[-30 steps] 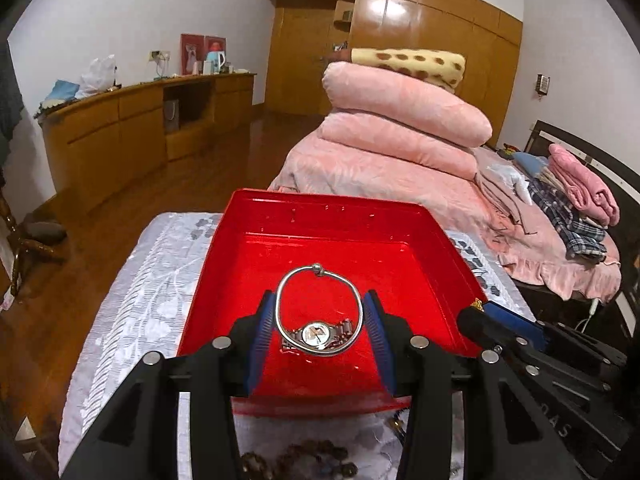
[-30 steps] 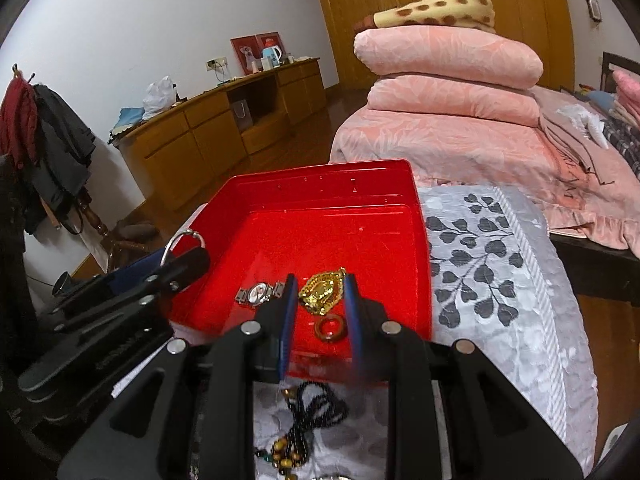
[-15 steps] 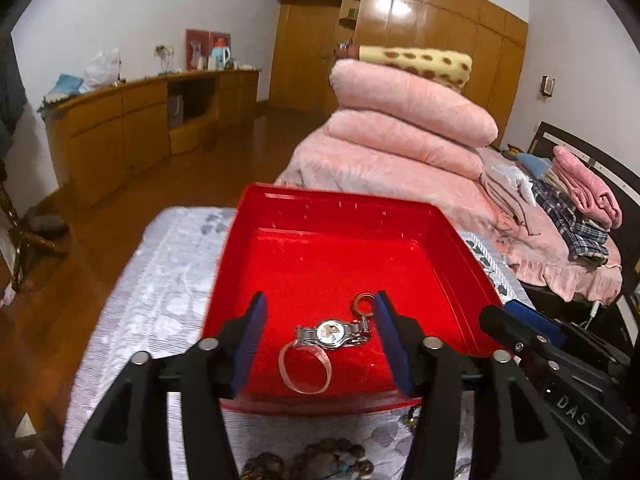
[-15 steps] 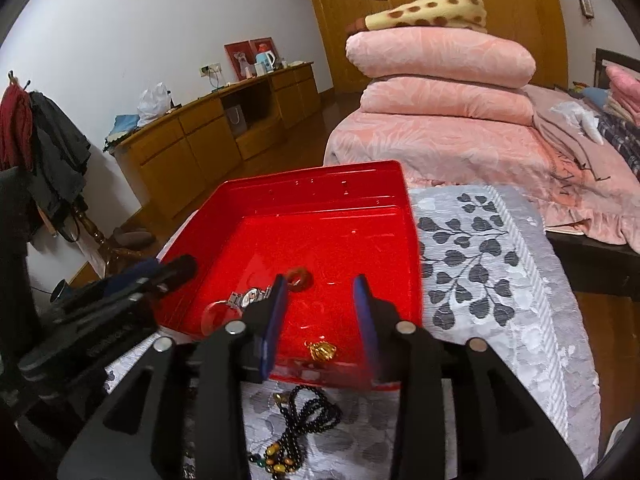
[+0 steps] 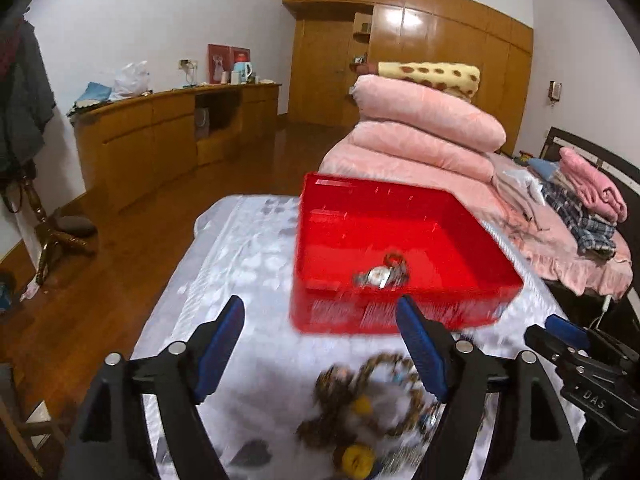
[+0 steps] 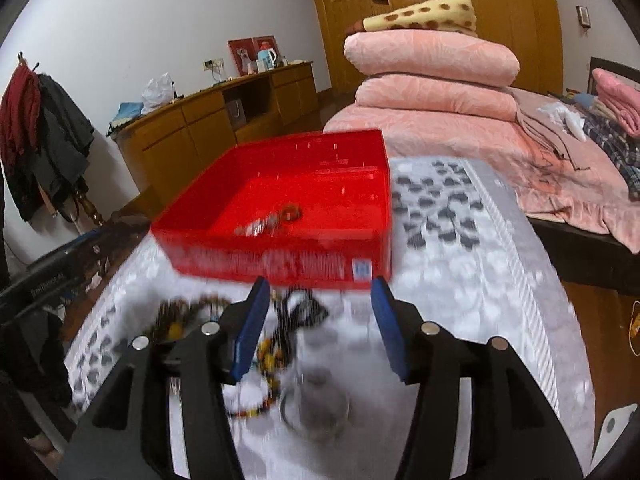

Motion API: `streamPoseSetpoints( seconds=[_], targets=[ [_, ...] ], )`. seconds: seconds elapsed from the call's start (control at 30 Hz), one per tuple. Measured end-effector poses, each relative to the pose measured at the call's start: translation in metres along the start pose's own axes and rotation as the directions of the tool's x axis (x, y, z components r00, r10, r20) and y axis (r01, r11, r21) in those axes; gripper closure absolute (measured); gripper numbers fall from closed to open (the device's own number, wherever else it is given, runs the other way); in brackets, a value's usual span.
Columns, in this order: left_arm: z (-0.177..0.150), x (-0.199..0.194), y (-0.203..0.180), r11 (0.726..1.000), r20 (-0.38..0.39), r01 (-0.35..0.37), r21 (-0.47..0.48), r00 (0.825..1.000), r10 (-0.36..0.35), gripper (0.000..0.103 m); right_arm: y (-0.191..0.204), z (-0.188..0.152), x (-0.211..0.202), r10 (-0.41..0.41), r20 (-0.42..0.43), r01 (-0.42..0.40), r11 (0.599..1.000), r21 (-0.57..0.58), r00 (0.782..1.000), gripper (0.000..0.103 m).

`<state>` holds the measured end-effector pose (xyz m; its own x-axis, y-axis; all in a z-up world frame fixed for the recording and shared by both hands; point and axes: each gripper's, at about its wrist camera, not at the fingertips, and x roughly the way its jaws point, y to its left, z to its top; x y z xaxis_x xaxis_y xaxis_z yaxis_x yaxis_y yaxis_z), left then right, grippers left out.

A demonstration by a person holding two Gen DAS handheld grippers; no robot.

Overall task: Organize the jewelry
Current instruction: 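Withdraw both tools from the box back toward the jewelry, then grasp the dark brown bead bracelet with the left tool while the right tool approaches a silver bangle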

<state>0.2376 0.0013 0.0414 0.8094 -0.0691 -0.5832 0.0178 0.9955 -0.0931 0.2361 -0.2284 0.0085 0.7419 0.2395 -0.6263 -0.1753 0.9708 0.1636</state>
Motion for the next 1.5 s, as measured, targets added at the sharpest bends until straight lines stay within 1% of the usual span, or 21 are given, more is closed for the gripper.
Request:
streamPoseSetpoints(
  seconds=[0.27, 0.4, 0.53, 0.73, 0.87, 1.1, 1.2, 1.27, 1.3, 1.37, 1.5],
  targets=[
    [-0.051, -0.015, 0.001, 1.000, -0.077, -0.009, 0.025, 0.997, 0.011, 0.026, 0.007, -0.037, -0.017, -0.006, -0.032, 0.006, 1.000, -0.010, 0.999, 0.051],
    [-0.066, -0.017, -0.004, 0.999, -0.113, -0.012, 0.043, 0.993, 0.017, 0.027, 0.012, -0.046, -0.019, 0.001, -0.044, -0.002, 1.000, -0.018, 0.999, 0.051],
    [-0.078, -0.016, -0.002, 0.999, -0.137, -0.011, 0.042, 0.990, 0.017, 0.027, 0.013, -0.055, -0.017, 0.007, -0.063, -0.008, 1.000, -0.018, 0.998, 0.051],
    [-0.076, -0.005, 0.005, 1.000, -0.157, -0.020, 0.018, 0.987, 0.022, 0.027, 0.011, -0.059, -0.013, 0.010, -0.077, -0.011, 1.000, -0.008, 0.997, 0.051],
    [-0.069, 0.010, 0.007, 1.000, -0.200, 0.002, -0.002, 0.980, -0.003, 0.027, 0.010, -0.058, -0.010, 0.018, -0.085, -0.019, 1.000, -0.005, 0.996, 0.051],
    [-0.061, 0.032, 0.010, 1.000, -0.244, -0.012, -0.014, 0.970, 0.009, 0.027, 0.008, -0.055, -0.007, 0.030, -0.098, -0.030, 1.000, 0.002, 0.995, 0.051],
    [-0.060, 0.039, 0.010, 1.000, -0.266, -0.003, -0.019, 0.964, -0.002, 0.027, 0.009, -0.055, -0.005, 0.029, -0.109, -0.030, 1.000, -0.003, 0.994, 0.051],
    [-0.058, 0.041, 0.010, 1.000, -0.269, -0.002, -0.016, 0.963, -0.003, 0.030, 0.009, -0.055, -0.004, 0.031, -0.119, -0.032, 0.999, -0.003, 0.992, 0.051],
    [-0.058, 0.042, 0.010, 1.000, -0.274, -0.008, -0.012, 0.962, 0.005, 0.034, 0.009, -0.055, -0.003, 0.032, -0.121, -0.033, 0.999, -0.002, 0.992, 0.051],
    [-0.057, 0.043, 0.007, 1.000, -0.278, -0.002, 0.004, 0.961, 0.003, 0.040, 0.009, -0.055, -0.003, 0.035, -0.123, -0.035, 0.999, 0.001, 0.992, 0.051],
    [-0.056, 0.046, -0.001, 0.999, -0.282, -0.011, 0.053, 0.959, 0.026, 0.045, 0.007, -0.055, -0.002, 0.038, -0.127, -0.037, 0.999, 0.009, 0.991, 0.051]
  ],
)
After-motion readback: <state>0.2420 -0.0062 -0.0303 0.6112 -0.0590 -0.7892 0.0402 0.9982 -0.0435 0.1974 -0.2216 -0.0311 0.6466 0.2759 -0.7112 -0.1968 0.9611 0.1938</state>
